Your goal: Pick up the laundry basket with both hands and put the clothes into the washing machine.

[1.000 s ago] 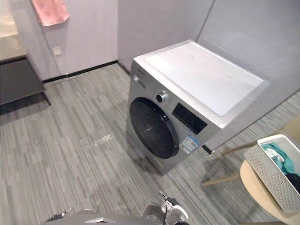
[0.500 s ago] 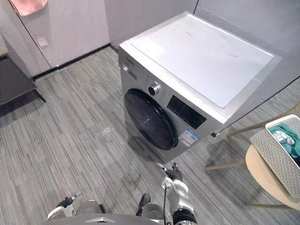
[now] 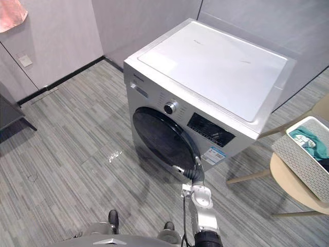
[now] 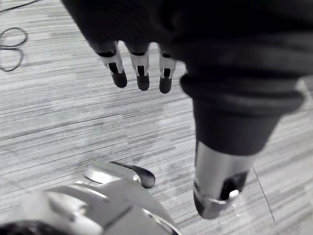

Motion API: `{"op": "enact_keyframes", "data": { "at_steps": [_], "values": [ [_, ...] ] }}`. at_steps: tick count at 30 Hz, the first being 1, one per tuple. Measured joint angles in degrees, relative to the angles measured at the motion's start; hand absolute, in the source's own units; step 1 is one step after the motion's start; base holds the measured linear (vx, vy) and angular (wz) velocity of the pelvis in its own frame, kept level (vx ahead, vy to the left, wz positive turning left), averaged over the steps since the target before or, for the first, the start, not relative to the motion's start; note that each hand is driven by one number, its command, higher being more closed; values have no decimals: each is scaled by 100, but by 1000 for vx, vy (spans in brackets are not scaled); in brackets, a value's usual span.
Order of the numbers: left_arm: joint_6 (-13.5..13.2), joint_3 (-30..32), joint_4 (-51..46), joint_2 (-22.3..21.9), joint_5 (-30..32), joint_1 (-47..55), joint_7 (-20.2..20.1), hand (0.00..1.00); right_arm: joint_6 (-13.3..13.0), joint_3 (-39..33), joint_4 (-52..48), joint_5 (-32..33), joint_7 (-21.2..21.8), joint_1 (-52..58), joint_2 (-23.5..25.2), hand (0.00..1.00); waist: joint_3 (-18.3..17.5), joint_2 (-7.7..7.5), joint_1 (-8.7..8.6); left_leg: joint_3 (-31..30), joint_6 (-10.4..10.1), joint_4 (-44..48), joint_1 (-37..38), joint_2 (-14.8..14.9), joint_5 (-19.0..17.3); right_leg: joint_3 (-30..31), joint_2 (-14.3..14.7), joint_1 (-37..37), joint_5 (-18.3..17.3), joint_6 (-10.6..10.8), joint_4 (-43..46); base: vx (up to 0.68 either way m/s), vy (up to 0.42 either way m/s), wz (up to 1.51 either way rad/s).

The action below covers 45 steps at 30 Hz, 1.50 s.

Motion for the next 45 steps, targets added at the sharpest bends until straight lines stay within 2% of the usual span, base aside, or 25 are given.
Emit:
{"op": "enact_keyframes", "data": {
  "at_steps": [2, 5, 8, 10, 14, 17, 19, 21, 23, 25, 29, 31, 35, 38, 41, 43, 45],
  "values": [
    [-95, -143, -175, 47, -2, -105, 10, 0, 2, 3, 13, -247, -1, -322, -103, 0, 45, 72, 30, 38, 43, -96, -16, -45, 28, 33, -30, -71, 57, 35, -39, 26, 58, -12],
    [-197, -244, -320, 24, -2, -256, 25, 0, 19, 41, 25, -398, -2, -825, -638, 0, 119, 212, 59, -1, 103, -353, -192, -42, 213, -16, -1, -353, 96, 47, -24, -29, -17, 1],
    [-191, -430, -342, 14, -8, -259, 78, 0, 66, 186, 86, -472, -16, -1247, -1178, 0, 218, 265, 44, -38, 110, -558, -328, -41, 379, -41, 44, -568, 141, 40, -18, -40, -16, 3],
    [-192, -446, -436, 15, -9, -260, 90, 0, 76, 211, 87, -476, -18, -1420, -1315, 0, 334, 258, 52, -73, 115, -598, -408, -37, 432, -60, 64, -650, 156, 32, -15, -33, -6, 8],
    [-200, -642, -516, 33, -12, -249, 101, 0, 103, 226, 361, -691, -131, -1790, -1404, 0, 667, 313, 48, -171, 147, -601, -573, -61, 498, -157, 41, -752, 191, 31, -13, -37, 10, 13],
    [-201, -664, -509, 30, -36, -223, 98, 0, 18, 395, 728, -691, -282, -2172, -1599, 0, 727, 366, 5, -162, 165, -600, -801, -74, 577, -143, 32, -1017, 245, 12, 46, -53, 33, -5],
    [-215, -767, -522, 26, -92, -262, 89, 0, 18, 510, 1307, -672, -254, -2686, -1834, 0, 833, 471, 22, -175, 179, -594, -895, -65, 632, -136, 24, -1145, 253, 8, 142, -99, 36, 0],
    [-223, -916, -530, 6, -184, -267, 84, 0, 98, 716, 2205, -639, -284, -3563, -1971, 0, 1093, 694, 63, -195, 198, -595, -932, -40, 679, -129, 19, -1215, 265, -20, 221, -137, 30, 3],
    [-221, -940, -506, 26, -260, -227, 86, 0, 4, 845, 2368, -622, -313, -3734, -2021, 0, 1153, 721, 16, -199, 161, -600, -1036, -27, 713, -99, 21, -1361, 266, -80, 296, -134, 40, -4],
    [-253, -1164, -544, -7, -476, -324, 68, 0, 21, 772, 2850, -557, -498, -4212, -2002, 0, 1218, 834, 48, -305, 141, -617, -1190, -27, 788, -125, 22, -1523, 309, -129, 359, -179, 50, 7],
    [-353, -1322, -741, -59, -696, -449, 76, 0, 17, 594, 2900, -156, -767, -4332, -1985, 0, 1293, 981, 126, -500, 95, -776, -1270, -25, 843, -329, 6, -1577, 326, -152, 347, -128, 30, 18],
    [-358, -1319, -736, -75, -714, -459, 108, 0, 57, 723, 2542, -125, -786, -4103, -1939, 0, 1305, 1008, 173, -502, 65, -802, -1281, 16, 862, -336, 38, -1598, 342, -175, 342, -71, -4, 0],
    [-318, -1281, -688, -142, -697, -418, 120, 0, 65, 1576, 1282, -125, -693, -3100, -1560, 0, 1292, 1001, 179, -506, 1, -791, -1240, 156, 904, -347, 185, -1516, 373, -218, 239, 10, -50, -3],
    [-201, -1226, -644, -170, -611, -405, 141, 0, 67, 2225, 714, -119, -87, -1991, -1063, 0, 1215, 957, 167, -500, -117, -802, -1082, 243, 980, -369, 298, -1293, 359, -196, 145, 131, -77, -1],
    [-140, -1042, -629, -234, -444, -397, 198, 0, 102, 2451, 569, -129, 317, -939, -659, 0, 970, 895, 150, -506, -92, -854, -935, 225, 1018, -486, 272, -1098, 314, -140, 137, 230, -59, 16],
    [-140, -1031, -647, -188, -332, -397, 228, 0, 120, 2414, 222, -135, 451, -368, -508, 0, 871, 751, 123, -497, -95, -917, -775, 182, 1016, -514, 238, -939, 261, -92, 118, 218, -28, 11],
    [-137, -1039, -670, -118, -177, -402, 230, 0, 84, 2077, -85, -196, 528, 44, -407, 0, 705, 484, 2, -447, -125, -917, -657, 138, 993, -499, 218, -818, 240, -61, 75, 156, -21, -2]
  ]
}}
